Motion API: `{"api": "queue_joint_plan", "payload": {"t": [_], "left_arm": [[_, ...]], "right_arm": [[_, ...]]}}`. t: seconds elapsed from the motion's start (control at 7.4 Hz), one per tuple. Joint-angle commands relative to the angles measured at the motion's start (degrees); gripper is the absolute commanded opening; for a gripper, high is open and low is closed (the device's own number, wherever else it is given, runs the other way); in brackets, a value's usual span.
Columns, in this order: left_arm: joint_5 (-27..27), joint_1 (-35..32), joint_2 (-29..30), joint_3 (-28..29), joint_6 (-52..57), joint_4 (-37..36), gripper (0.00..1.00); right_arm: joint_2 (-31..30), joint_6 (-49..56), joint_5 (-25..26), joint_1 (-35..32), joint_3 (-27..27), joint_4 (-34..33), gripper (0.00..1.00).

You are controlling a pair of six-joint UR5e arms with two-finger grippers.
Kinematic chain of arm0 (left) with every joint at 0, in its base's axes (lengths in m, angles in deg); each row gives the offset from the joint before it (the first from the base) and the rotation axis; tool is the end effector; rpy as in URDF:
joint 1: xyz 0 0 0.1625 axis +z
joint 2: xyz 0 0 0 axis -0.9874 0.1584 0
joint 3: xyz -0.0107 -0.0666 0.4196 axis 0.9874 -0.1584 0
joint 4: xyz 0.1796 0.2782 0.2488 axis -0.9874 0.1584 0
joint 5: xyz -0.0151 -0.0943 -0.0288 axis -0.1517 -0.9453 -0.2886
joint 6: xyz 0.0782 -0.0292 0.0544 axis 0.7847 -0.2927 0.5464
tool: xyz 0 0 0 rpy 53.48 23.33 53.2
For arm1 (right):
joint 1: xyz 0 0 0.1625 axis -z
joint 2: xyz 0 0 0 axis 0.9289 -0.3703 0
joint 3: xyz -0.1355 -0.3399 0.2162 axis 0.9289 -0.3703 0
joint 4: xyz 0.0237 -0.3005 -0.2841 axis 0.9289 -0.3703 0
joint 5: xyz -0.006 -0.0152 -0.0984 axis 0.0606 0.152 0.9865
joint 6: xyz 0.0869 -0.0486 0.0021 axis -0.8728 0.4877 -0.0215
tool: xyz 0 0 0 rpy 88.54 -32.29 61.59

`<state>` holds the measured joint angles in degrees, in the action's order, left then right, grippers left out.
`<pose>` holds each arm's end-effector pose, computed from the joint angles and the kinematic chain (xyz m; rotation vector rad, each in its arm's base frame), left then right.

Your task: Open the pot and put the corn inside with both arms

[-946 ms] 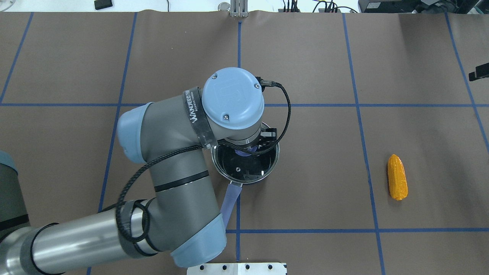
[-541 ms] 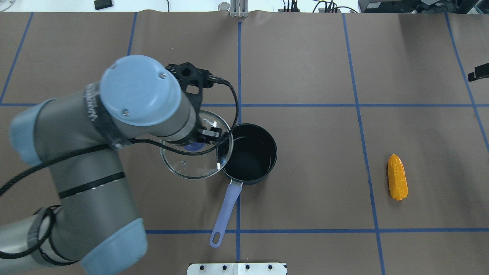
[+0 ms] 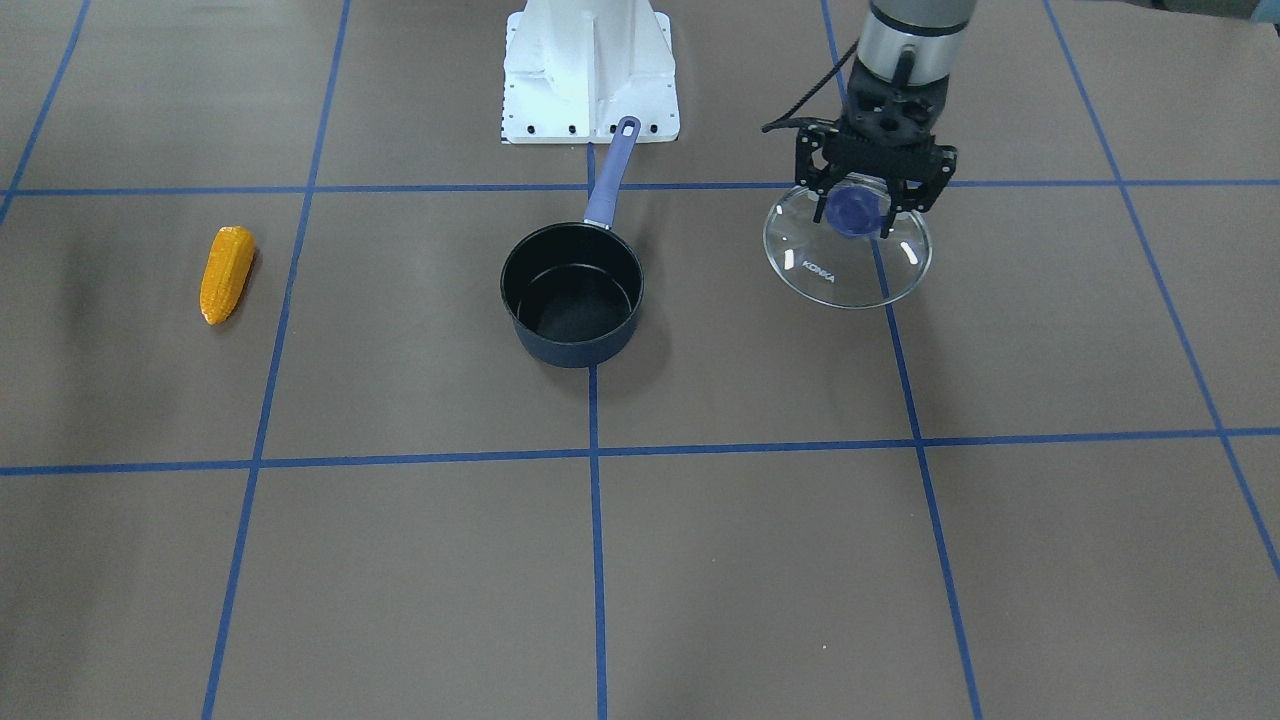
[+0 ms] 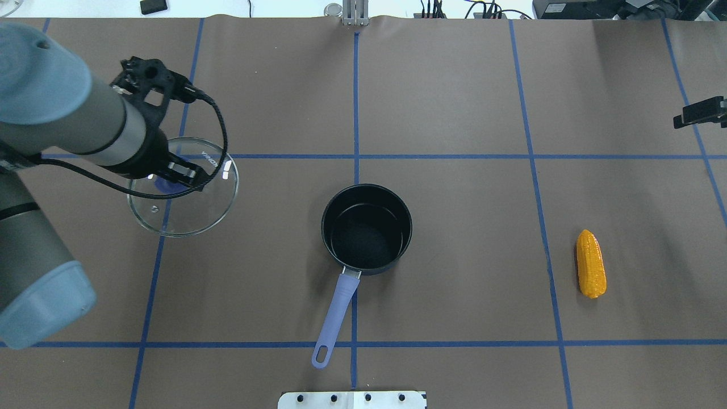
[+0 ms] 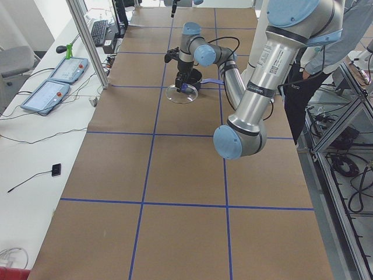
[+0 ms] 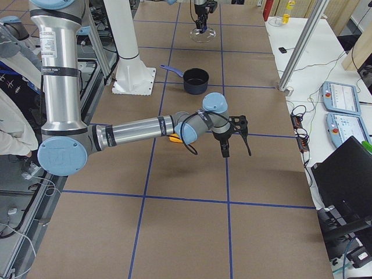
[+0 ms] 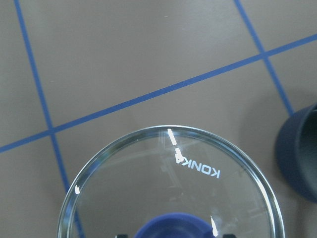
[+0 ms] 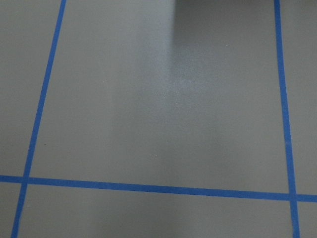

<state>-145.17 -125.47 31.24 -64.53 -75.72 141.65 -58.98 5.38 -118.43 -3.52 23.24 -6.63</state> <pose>0.2966 -0.4307 0.2355 0.3229 0.7131 0.3136 -0.0905 -0.5144 0.5164 0.2960 -0.8309 0.0848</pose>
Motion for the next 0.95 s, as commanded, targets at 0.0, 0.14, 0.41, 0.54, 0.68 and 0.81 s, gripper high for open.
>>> {"api": "queue_joint_plan", "payload": {"t": [0.0,0.14,0.41,0.54,0.68,0.81], "left_arm": [[-5.62,-8.64,-11.95,0.01,13.29,7.55,0.18],[-7.99,-12.51,-16.44,0.36,20.32,8.89,0.18],[-11.43,-16.67,-22.17,3.42,28.01,14.05,0.18],[-12.31,-17.11,-24.81,7.97,29.51,22.09,0.18],[-15.63,-17.12,-26.75,14.8,29.53,33.13,0.18],[-18.36,-17.12,-27.64,22.09,28.75,44.64,0.18]], "right_arm": [[-0.79,-4.51,3.02,4.09,0.31,3.06,1.0],[-0.88,-4.52,3.64,4.54,0.31,3.06,1.0],[-0.88,-4.52,3.91,4.81,0.31,3.15,1.0],[-0.88,-4.52,4.17,4.9,0.31,3.15,1.0],[-0.88,-4.52,4.52,4.99,0.22,3.15,1.0],[-0.88,-4.52,4.88,5.07,0.31,3.15,1.0]]}}
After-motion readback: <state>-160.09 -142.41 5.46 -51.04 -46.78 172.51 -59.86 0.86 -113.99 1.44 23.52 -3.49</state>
